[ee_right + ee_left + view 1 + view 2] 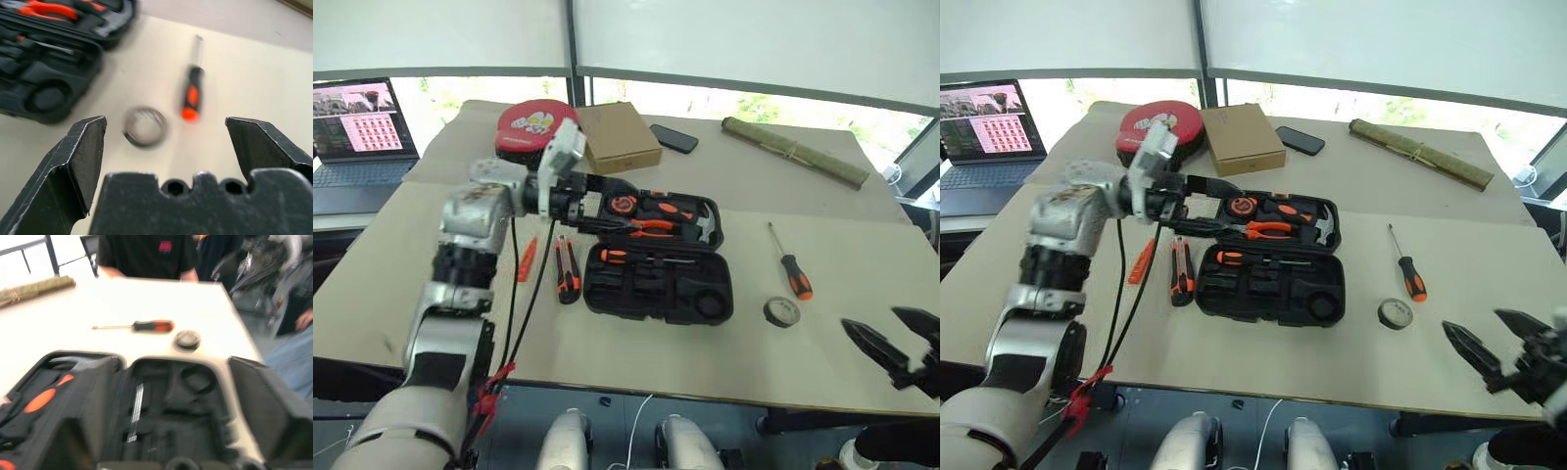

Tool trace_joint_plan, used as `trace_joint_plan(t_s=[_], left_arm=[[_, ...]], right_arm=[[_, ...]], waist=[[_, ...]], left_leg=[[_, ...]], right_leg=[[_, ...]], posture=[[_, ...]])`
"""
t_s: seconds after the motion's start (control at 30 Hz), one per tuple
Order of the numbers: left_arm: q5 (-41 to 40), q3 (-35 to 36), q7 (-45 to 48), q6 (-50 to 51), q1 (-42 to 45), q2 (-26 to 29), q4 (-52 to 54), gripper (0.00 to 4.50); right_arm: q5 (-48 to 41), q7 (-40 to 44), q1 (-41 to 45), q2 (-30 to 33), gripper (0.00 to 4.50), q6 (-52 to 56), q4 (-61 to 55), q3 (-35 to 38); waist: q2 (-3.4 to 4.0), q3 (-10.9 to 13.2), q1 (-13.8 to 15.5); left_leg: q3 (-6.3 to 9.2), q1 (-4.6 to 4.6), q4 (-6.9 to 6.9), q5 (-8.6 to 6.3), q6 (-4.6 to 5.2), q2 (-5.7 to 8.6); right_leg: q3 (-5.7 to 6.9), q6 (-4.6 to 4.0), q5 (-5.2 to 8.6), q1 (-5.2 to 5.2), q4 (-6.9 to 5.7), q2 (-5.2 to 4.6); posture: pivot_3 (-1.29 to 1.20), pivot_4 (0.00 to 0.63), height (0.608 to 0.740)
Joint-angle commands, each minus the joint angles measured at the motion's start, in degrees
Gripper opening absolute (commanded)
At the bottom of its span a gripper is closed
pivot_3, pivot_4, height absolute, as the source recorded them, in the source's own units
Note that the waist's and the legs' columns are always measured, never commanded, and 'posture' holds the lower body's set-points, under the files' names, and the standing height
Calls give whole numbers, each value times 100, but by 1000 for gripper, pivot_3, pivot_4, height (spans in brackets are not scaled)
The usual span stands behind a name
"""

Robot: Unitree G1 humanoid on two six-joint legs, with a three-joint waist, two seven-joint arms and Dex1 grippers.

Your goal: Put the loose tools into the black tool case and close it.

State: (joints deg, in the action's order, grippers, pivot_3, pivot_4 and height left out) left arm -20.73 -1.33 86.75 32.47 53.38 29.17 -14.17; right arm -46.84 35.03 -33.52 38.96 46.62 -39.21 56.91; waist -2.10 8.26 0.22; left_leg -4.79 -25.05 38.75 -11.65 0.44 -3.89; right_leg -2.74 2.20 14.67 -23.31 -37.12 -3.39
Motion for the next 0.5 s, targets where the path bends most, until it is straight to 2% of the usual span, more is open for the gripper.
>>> trace_joint_plan(t_s=[0.03,0.23,0.37,0.5], left_arm=[[-644,79,164,601,-387,430,1162,4455],[-893,-22,-71,808,-748,743,1770,4455],[-896,-93,-297,706,-860,812,1956,4455],[-915,-109,-642,669,-971,816,2181,4455]], right_arm=[[204,83,-65,41,4500,-179,469,128],[714,104,1069,668,4500,-331,1339,-1153],[1297,-46,2442,969,4500,-431,2160,-2493],[1983,-390,3906,837,4500,-444,3237,-3684]], waist=[[0,0,-26],[2,0,-108],[16,2,-112],[18,8,-123]], left_leg=[[0,11,0,0,0,0],[-4,36,1,0,-1,0],[-5,43,-9,2,1,4],[-8,36,-11,2,1,4]], right_leg=[[0,-3,2,11,0,0],[-8,-30,16,25,0,-1],[-16,-15,8,23,-3,3],[-22,-13,6,14,-3,7]], posture=[[0,150,740],[0,150,740],[0,150,740],[0,150,740]])
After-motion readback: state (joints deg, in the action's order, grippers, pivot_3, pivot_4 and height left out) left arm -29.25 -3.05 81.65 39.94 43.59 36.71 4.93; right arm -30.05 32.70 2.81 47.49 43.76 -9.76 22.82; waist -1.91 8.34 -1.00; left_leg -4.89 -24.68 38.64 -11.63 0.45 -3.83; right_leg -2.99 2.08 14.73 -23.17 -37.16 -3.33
